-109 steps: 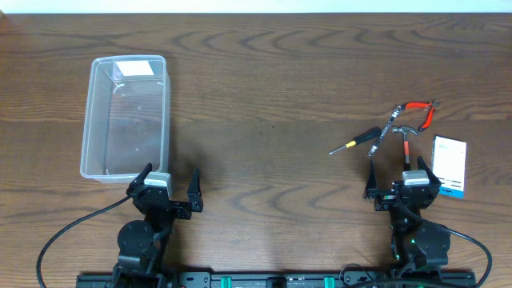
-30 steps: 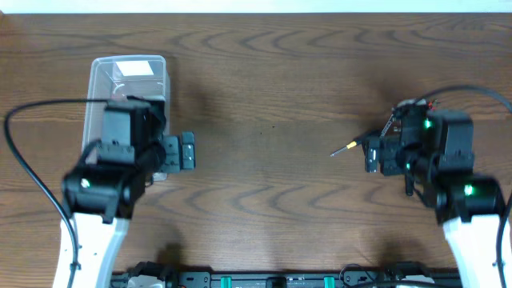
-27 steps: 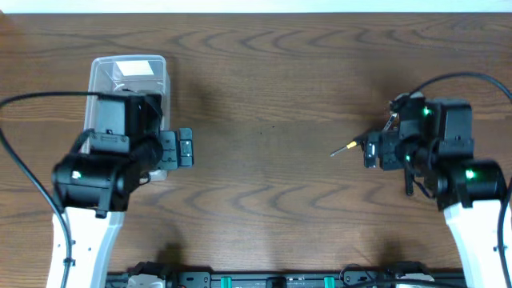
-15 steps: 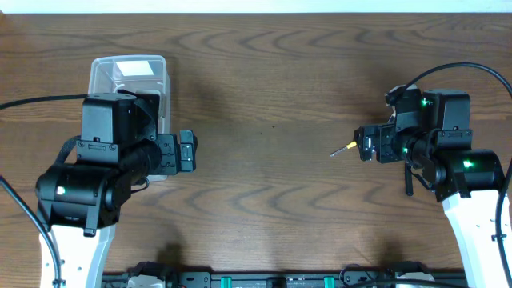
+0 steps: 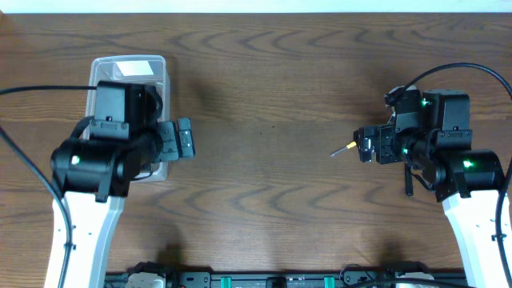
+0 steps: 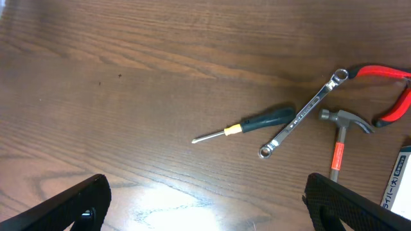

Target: Pack container

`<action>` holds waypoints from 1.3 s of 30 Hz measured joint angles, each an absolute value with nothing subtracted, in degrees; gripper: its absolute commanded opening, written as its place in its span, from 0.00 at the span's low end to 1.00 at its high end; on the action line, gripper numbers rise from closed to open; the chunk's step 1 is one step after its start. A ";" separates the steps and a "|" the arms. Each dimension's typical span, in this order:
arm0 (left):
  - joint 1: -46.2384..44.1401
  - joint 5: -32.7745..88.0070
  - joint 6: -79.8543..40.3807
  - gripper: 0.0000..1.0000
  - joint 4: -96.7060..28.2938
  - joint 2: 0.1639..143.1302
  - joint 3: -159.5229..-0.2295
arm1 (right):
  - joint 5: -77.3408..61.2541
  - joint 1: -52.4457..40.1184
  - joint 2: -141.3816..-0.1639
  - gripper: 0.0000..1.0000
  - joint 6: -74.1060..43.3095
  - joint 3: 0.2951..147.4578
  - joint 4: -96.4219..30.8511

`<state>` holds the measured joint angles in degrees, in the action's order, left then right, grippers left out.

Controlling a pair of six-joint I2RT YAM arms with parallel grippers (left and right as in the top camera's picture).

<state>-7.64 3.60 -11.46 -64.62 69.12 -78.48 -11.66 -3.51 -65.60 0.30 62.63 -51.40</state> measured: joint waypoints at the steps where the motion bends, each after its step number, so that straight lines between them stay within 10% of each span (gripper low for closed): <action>1: -7.22 3.16 -11.94 0.98 -63.96 69.93 -78.48 | -11.68 -3.51 -65.60 0.99 0.30 62.63 -51.42; 39: 4.08 18.04 -11.66 0.98 -47.72 102.35 -78.48 | -11.84 -3.51 -65.63 0.99 0.32 62.65 -57.65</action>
<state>4.08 18.04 -11.66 -47.72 102.35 -78.48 -11.84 -3.51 -65.63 0.32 62.65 -57.65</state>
